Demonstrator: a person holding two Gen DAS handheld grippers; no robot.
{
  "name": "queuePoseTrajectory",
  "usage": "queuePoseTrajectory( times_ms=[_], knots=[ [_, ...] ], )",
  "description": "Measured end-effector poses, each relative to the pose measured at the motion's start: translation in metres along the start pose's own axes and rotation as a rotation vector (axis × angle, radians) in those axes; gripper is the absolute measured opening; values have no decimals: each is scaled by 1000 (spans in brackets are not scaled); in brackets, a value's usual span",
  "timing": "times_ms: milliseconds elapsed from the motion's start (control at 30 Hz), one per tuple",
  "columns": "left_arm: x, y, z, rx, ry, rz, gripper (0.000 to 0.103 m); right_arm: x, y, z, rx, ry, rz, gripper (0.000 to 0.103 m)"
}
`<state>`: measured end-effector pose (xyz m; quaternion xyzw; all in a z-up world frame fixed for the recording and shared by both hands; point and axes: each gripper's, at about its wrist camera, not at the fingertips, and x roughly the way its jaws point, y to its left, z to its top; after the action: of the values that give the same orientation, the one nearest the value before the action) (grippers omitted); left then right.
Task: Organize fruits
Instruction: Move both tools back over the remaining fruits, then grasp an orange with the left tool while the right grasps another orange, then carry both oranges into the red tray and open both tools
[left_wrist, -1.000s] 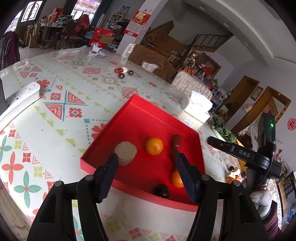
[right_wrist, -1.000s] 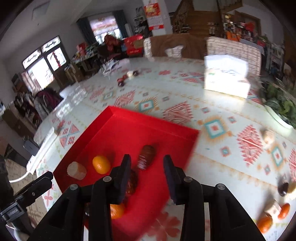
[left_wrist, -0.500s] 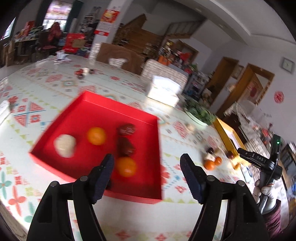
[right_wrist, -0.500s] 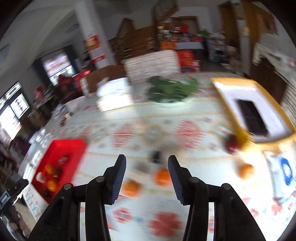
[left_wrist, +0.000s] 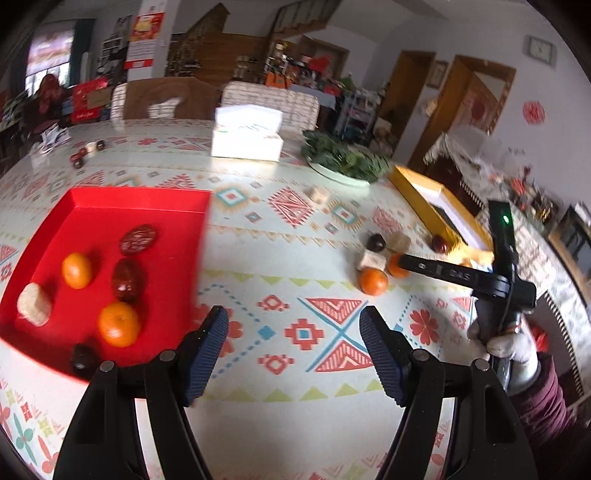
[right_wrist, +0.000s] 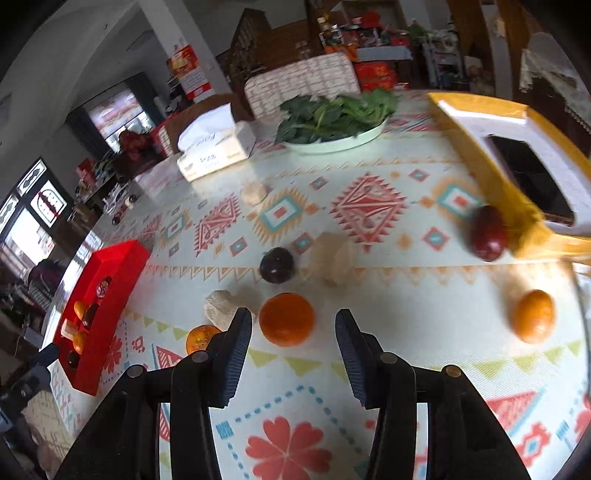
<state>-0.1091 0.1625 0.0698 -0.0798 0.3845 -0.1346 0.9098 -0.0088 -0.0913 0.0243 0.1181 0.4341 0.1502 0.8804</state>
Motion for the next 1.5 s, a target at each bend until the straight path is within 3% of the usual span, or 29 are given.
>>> queuePoseTrajectory(
  times_ms=[233, 333, 633, 800, 900, 933, 967, 1200, 1500],
  knots=[
    [40, -26, 3, 54, 70, -2, 73, 19, 7, 0, -47, 22, 5, 51],
    [58, -36, 4, 72, 101, -6, 73, 23, 9, 2, -60, 23, -4, 37],
    [105, -70, 14, 154, 147, -34, 73, 10, -2, 2, -17, -23, 25, 37],
    [126, -89, 20, 218, 154, -54, 67, 5, -15, 4, 47, -38, 39, 37],
    [137, -96, 22, 245, 168, -46, 55, 5, -17, 5, 58, -38, 42, 37],
    [142, -96, 22, 248, 182, -41, 39, 5, -17, 5, 57, -39, 42, 37],
    [143, -97, 22, 253, 180, -32, 33, 5, -16, 5, 55, -41, 42, 37],
    [130, -87, 25, 210, 144, -35, 32, 5, -17, 5, 57, -46, 39, 37],
    [60, -33, 30, 53, 15, -20, 32, 2, -12, 4, 29, -77, 27, 37]
  ],
)
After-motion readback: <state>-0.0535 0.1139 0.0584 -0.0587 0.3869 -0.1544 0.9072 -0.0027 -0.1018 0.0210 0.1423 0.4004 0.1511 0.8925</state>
